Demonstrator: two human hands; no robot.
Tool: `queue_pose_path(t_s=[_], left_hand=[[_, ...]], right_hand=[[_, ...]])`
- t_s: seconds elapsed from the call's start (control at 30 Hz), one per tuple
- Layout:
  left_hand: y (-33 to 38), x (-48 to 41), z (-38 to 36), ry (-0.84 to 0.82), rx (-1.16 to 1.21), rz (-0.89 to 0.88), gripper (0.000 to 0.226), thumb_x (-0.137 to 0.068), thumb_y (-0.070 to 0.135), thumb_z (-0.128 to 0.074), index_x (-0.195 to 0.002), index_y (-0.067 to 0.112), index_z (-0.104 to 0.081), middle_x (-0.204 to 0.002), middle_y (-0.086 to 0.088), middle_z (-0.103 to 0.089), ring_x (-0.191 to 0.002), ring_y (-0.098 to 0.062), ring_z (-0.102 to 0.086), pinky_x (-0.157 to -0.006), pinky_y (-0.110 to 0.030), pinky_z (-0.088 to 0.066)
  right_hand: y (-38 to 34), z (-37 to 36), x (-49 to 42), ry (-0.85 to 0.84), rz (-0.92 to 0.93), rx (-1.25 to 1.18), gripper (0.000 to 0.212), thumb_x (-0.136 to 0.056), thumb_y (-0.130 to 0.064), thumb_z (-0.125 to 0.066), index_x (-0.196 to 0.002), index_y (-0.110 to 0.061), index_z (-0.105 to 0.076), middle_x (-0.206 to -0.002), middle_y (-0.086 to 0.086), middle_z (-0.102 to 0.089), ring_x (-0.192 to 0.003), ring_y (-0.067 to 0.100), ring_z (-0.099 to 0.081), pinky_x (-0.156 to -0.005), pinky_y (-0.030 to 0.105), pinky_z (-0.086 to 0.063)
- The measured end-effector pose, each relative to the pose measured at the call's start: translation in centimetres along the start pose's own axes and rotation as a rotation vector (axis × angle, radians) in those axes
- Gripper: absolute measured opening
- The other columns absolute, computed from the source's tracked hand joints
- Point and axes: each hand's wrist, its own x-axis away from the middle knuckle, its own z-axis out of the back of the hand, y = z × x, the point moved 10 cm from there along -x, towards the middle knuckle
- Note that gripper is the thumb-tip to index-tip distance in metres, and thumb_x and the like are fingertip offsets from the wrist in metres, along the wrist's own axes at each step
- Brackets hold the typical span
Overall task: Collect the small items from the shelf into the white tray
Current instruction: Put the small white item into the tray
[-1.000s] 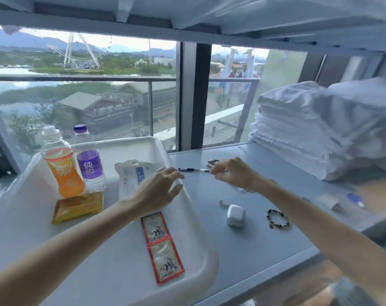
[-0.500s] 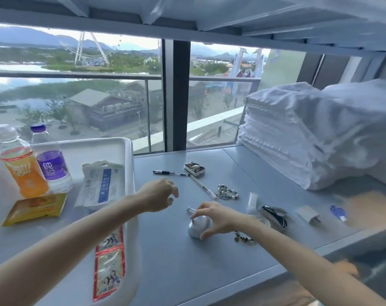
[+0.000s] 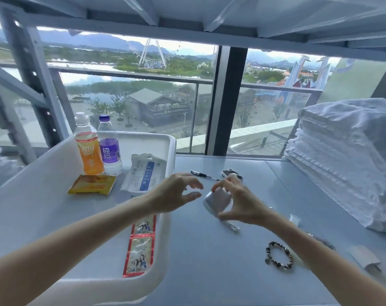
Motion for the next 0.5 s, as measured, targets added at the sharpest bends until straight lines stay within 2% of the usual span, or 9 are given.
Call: queue_pose_path(t_s=[0.07, 0.2, 0.23, 0.3, 0.37, 0.43, 0.5], left_hand=[[-1.0, 0.7, 1.9, 0.041, 0.111, 0.092, 0.028, -0.087, 0.024, -0.062, -0.109, 0.008, -0.063, -0.105, -0.003, -0.067, -0.086, -0.006, -0.061, -0.071, -0.004, -0.048], [-4.0, 3.2, 5.1, 0.052, 0.415, 0.321, 0.034, -0.085, 0.028, -0.063, -0.111, 0.008, -0.056, -0.097, -0.003, -0.066, -0.080, -0.009, -0.067, -0.068, -0.017, -0.056], [-5.0, 4.1, 5.9, 0.051, 0.500, 0.375, 0.035, -0.084, 0.028, -0.064, -0.111, 0.008, -0.055, -0.096, -0.003, -0.067, -0.077, -0.009, -0.069, -0.066, -0.018, -0.056], [-6.8, 6.2, 7.6, 0.054, 0.552, 0.452, 0.031, -0.081, 0.030, -0.067, -0.105, 0.013, -0.056, -0.095, -0.003, -0.068, -0.074, -0.007, -0.070, -0.063, -0.016, -0.055], [-9.0, 8.5, 9.0, 0.052, 0.561, 0.533, 0.029, -0.076, 0.031, -0.071, -0.097, 0.017, -0.057, -0.095, -0.005, -0.069, -0.075, -0.010, -0.071, -0.063, -0.018, -0.056], [-11.5, 11.1, 10.0, 0.017, 0.604, 0.645, 0.030, -0.074, 0.027, -0.074, -0.097, 0.015, -0.059, -0.095, -0.007, -0.070, -0.078, -0.014, -0.072, -0.066, -0.020, -0.057], [-13.8, 13.8, 10.3, -0.068, 0.623, 0.741, 0.031, -0.075, 0.020, -0.074, -0.102, 0.011, -0.061, -0.098, -0.009, -0.071, -0.083, -0.017, -0.071, -0.072, -0.024, -0.058]], right_hand=[[-3.9, 2.0, -1.8, 0.068, 0.102, -0.018, 0.062, -0.058, -0.028, -0.081, -0.114, -0.028, -0.055, -0.109, -0.003, -0.043, -0.094, 0.011, -0.048, -0.076, 0.014, -0.043], [-10.3, 2.5, -4.7, 0.119, 0.246, -0.012, 0.062, -0.059, -0.030, -0.084, -0.115, -0.027, -0.056, -0.113, -0.001, -0.044, -0.098, 0.011, -0.050, -0.078, 0.006, -0.041], [-11.7, 1.9, -5.4, 0.115, 0.269, -0.007, 0.063, -0.059, -0.030, -0.084, -0.115, -0.026, -0.057, -0.113, 0.001, -0.045, -0.099, 0.013, -0.050, -0.079, 0.009, -0.043], [-14.2, 0.1, -6.7, 0.080, 0.299, -0.013, 0.063, -0.060, -0.030, -0.085, -0.117, -0.025, -0.058, -0.115, 0.004, -0.045, -0.100, 0.017, -0.051, -0.081, 0.021, -0.049], [-16.8, -2.2, -7.9, 0.026, 0.344, 0.008, 0.063, -0.062, -0.030, -0.085, -0.118, -0.024, -0.058, -0.118, 0.006, -0.046, -0.103, 0.019, -0.051, -0.084, 0.028, -0.051], [-19.1, -4.7, -9.1, -0.054, 0.395, 0.027, 0.058, -0.065, -0.031, -0.083, -0.117, -0.023, -0.058, -0.121, 0.007, -0.046, -0.105, 0.019, -0.051, -0.086, 0.028, -0.052], [-20.8, -7.6, -10.3, -0.195, 0.397, 0.010, 0.051, -0.070, -0.030, -0.080, -0.116, -0.024, -0.060, -0.120, 0.004, -0.047, -0.103, 0.016, -0.052, -0.082, 0.023, -0.053]])
